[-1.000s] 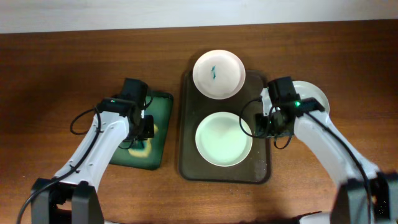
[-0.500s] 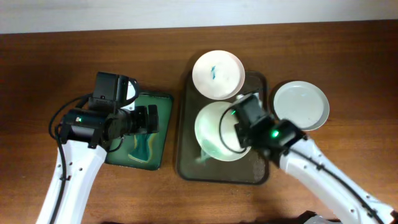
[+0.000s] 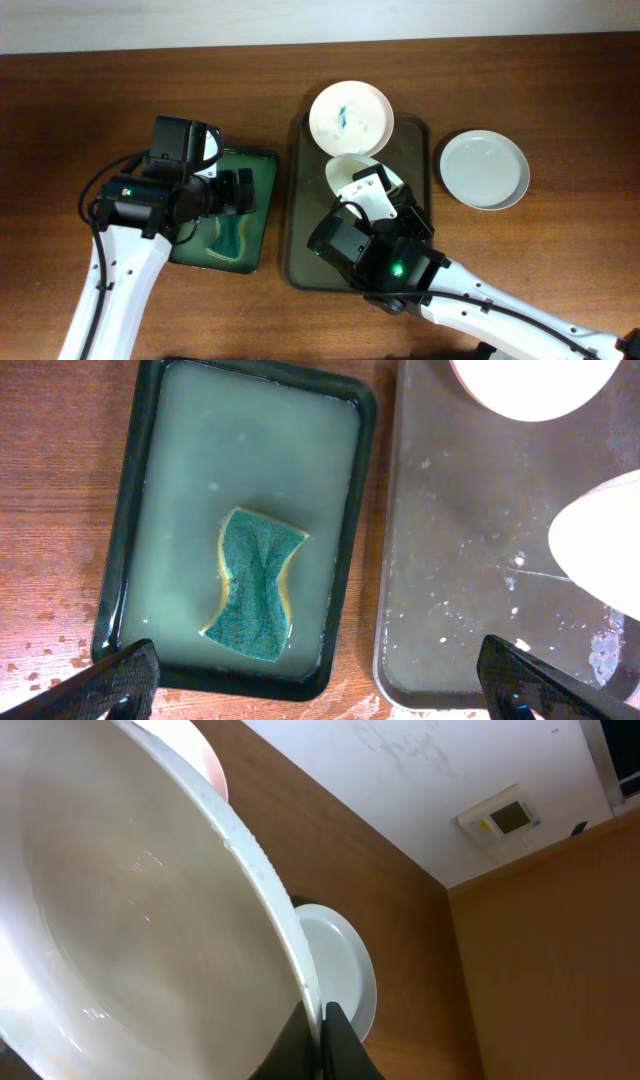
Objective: Clean dirty plates on tray and stack at the side
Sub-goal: 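Stack the held plate onto the cleaned plate at the right side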
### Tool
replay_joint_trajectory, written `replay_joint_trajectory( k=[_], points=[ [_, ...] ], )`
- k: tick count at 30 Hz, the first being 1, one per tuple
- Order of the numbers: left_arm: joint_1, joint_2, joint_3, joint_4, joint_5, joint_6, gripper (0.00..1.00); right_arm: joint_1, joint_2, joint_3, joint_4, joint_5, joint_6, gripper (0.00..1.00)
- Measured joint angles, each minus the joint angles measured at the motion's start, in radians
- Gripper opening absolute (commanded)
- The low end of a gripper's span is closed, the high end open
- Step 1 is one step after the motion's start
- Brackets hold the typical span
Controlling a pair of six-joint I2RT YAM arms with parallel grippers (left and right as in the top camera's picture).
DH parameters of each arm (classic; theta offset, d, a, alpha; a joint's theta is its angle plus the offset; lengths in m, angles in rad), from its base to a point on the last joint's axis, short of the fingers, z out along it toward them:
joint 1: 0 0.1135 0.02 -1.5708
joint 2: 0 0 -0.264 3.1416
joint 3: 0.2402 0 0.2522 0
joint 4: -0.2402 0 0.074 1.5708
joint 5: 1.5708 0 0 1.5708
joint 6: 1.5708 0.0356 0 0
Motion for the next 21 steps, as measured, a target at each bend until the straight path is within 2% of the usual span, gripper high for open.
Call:
replay_joint_trajectory(
  k=[13, 15, 17, 21],
  points=[
    [0.0, 0.0, 0.0, 0.0, 0.0, 0.0, 1.0, -0.002, 0.0, 0.0, 0.0, 0.002, 0.0, 0.04],
    [0.0, 0.0, 0.0, 0.0, 0.0, 0.0, 1.0, -0.039, 0.0, 0.0, -0.001, -0.014, 0.022, 0.04],
    [0.0, 0.0, 0.0, 0.0, 0.0, 0.0, 1.0, -0.166, 0.0, 0.0, 0.007, -0.129, 0.07, 0.04],
    [0.0, 0.0, 0.0, 0.002, 0.0, 0.0, 0.99, -0.642, 0.0, 0.002, 0.027, -0.731, 0.044, 0.04]
  ],
)
